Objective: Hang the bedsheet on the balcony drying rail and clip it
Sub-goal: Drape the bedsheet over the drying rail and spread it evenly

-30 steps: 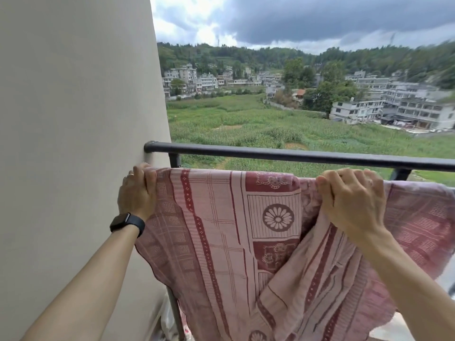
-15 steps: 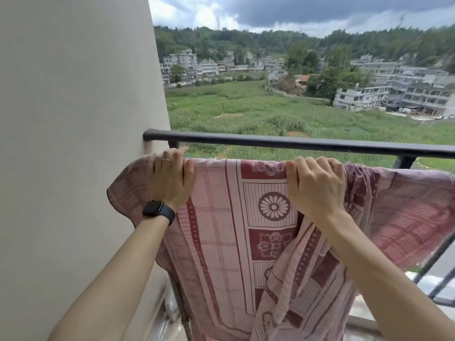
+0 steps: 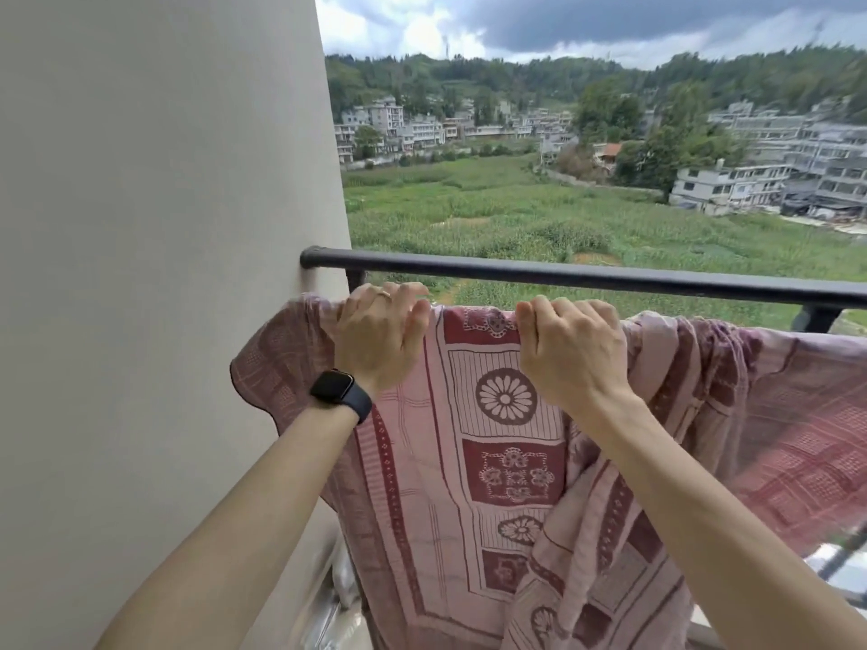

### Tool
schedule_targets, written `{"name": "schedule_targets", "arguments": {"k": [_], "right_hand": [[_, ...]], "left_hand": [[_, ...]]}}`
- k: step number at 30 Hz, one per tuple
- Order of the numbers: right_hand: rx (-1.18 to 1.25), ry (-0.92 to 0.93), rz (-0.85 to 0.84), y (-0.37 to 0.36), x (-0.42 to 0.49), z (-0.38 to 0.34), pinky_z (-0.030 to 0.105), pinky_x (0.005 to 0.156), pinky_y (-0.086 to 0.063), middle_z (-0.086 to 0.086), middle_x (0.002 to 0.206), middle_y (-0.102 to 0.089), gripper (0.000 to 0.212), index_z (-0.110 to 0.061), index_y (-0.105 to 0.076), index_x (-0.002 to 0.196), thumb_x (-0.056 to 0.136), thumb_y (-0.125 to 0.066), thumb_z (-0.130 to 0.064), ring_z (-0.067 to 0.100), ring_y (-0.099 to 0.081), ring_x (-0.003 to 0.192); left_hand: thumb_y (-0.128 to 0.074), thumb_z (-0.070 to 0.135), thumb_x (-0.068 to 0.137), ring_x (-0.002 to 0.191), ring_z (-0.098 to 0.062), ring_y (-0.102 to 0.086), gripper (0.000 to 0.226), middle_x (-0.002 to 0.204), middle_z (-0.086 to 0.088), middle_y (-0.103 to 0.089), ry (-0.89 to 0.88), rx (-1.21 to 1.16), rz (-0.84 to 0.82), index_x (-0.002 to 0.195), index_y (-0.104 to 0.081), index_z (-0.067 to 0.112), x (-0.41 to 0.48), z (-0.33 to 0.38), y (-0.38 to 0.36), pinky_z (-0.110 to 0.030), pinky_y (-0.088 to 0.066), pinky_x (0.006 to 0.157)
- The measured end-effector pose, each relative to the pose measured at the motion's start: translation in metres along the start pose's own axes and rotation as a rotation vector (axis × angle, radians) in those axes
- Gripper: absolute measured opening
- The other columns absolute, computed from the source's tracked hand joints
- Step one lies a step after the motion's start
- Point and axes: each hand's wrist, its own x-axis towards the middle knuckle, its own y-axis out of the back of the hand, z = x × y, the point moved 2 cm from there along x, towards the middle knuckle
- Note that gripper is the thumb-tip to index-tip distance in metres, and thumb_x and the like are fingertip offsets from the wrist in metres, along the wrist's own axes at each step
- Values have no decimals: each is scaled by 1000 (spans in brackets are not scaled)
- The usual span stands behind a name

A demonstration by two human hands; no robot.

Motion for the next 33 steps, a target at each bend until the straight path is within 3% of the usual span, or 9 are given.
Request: {"name": "schedule_targets", "arguments": {"k": [4, 7, 11, 15, 17, 19, 23, 27, 33], "right_hand": [[-96, 36, 59, 10, -16, 57, 40, 82, -37, 2, 70, -66, 50, -15, -62, 87, 106, -27, -45, 24, -61, 64], [-218, -12, 80, 15, -34, 93, 46, 92, -37, 5, 76, -68, 49, -15, -65, 85, 106, -32, -44, 26, -61, 71], [-178, -136, 92, 29, -41, 99, 52, 106, -30, 6, 96, -71, 49, -14, -71, 88, 104, -37, -45, 29, -58, 99], [143, -217, -11, 54, -64, 125, 48, 101, -39, 7, 126, -63, 46, -22, -60, 126, 101, -38, -54, 29, -58, 112], [100, -197, 3, 59, -72, 135, 44, 99, -38, 8, 117, -68, 52, -19, -62, 124, 100, -37, -57, 30, -59, 108], [70, -127, 66, 56, -72, 136, 41, 90, -41, 9, 98, -72, 51, -13, -69, 108, 101, -36, -52, 30, -62, 95], [178, -85, 234, 48, -67, 124, 34, 71, -41, 9, 76, -68, 49, -7, -67, 83, 106, -36, -37, 26, -58, 72], [248, -184, 365, 64, -68, 137, 37, 65, -47, 16, 76, -65, 46, 1, -62, 85, 107, -38, -31, 31, -57, 74], [-36, -288, 234, 115, -111, 230, 48, 78, -47, 27, 92, -67, 49, 4, -64, 98, 107, -39, -37, 42, -59, 91]], "left_hand": [[-23, 43, 104, 77, -27, -58, 51, 81, -5, -64, -58, 77, -26, 96, -64, 14, -5, -11, -11, -37, -39, 73], [-21, 43, 104, 76, -29, -58, 55, 79, -7, -64, -100, 87, 1, 94, -64, 11, -7, -17, -13, -39, -41, 72], [-27, 32, 101, 73, -33, -56, 46, 75, -13, -61, -20, 115, 67, 86, -61, 6, -15, -26, -11, -42, -40, 71], [-29, 31, 97, 79, -34, -56, 43, 80, -16, -64, 176, 86, 25, 86, -63, 7, -23, -40, 5, -45, -44, 76], [-32, 34, 97, 82, -33, -57, 40, 85, -13, -67, 185, 87, 45, 91, -65, 12, -25, -17, 12, -45, -41, 82], [-35, 39, 97, 89, -30, -59, 40, 96, -9, -69, 101, 45, 58, 101, -66, 14, -30, 22, 15, -47, -39, 93], [-27, 52, 98, 108, -22, -60, 51, 115, -1, -68, 27, -28, -64, 122, -61, 23, -38, 88, 1, -50, -28, 111], [-21, 53, 98, 101, -25, -54, 52, 108, 0, -63, 102, 6, -101, 117, -59, 23, -49, 85, 0, -46, -30, 103], [-20, 51, 98, 105, -33, -52, 51, 113, -11, -59, 175, 86, -133, 118, -54, 18, -69, 41, 27, -49, -32, 101]]}}
